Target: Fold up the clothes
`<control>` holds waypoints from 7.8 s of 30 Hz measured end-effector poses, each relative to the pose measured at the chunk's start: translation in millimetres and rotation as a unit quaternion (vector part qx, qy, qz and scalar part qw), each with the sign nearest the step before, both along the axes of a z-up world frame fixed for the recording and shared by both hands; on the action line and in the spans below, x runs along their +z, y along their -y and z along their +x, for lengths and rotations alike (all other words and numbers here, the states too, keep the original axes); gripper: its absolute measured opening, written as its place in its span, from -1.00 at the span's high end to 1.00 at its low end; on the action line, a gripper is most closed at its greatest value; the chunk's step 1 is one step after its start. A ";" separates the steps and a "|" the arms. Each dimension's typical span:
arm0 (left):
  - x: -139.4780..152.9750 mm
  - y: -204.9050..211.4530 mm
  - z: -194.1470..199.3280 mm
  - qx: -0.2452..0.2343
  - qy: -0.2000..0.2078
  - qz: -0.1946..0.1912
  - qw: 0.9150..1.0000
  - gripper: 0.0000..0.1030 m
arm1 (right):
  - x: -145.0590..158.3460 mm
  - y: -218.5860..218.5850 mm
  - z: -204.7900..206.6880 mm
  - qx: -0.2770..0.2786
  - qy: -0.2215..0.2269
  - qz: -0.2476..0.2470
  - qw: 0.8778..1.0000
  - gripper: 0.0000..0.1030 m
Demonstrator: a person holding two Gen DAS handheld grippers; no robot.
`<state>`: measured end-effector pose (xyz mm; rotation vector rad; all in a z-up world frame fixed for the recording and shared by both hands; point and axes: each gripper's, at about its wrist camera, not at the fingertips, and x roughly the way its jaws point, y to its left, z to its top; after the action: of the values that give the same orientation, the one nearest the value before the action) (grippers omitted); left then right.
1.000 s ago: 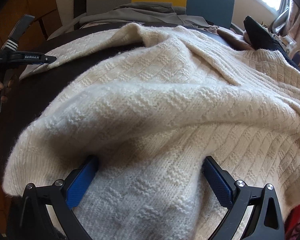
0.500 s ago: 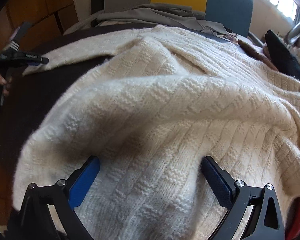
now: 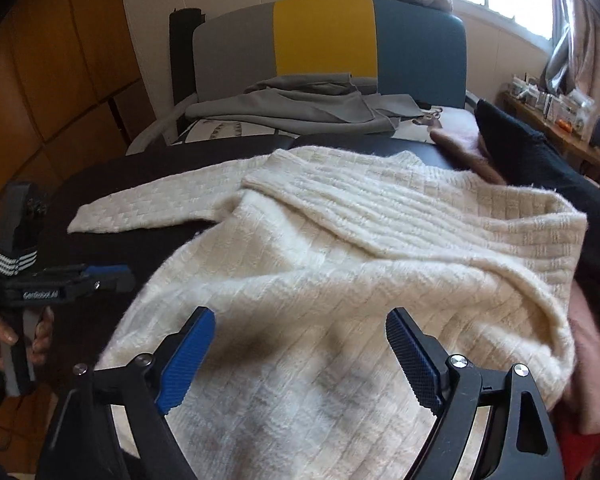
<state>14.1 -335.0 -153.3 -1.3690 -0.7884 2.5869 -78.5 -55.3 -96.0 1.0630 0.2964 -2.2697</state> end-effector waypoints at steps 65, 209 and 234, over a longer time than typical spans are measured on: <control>-10.3 -94.7 -16.2 -0.008 0.063 -0.213 0.975 0.58 | 89.0 -228.1 -31.6 -0.227 -0.064 -0.112 0.965 -0.46; -15.2 -73.2 118.5 0.076 0.071 -0.232 0.967 0.27 | -64.2 -34.1 32.7 -0.081 0.059 0.050 0.994 -0.44; -12.6 -37.0 141.8 0.124 0.112 -0.287 0.943 0.48 | -70.2 1.3 57.5 0.013 0.043 0.055 0.998 -1.00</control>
<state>155.8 -297.9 -165.9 -1.8412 -0.2279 3.0496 -21.0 -56.6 -166.2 1.2009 0.4013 -2.1987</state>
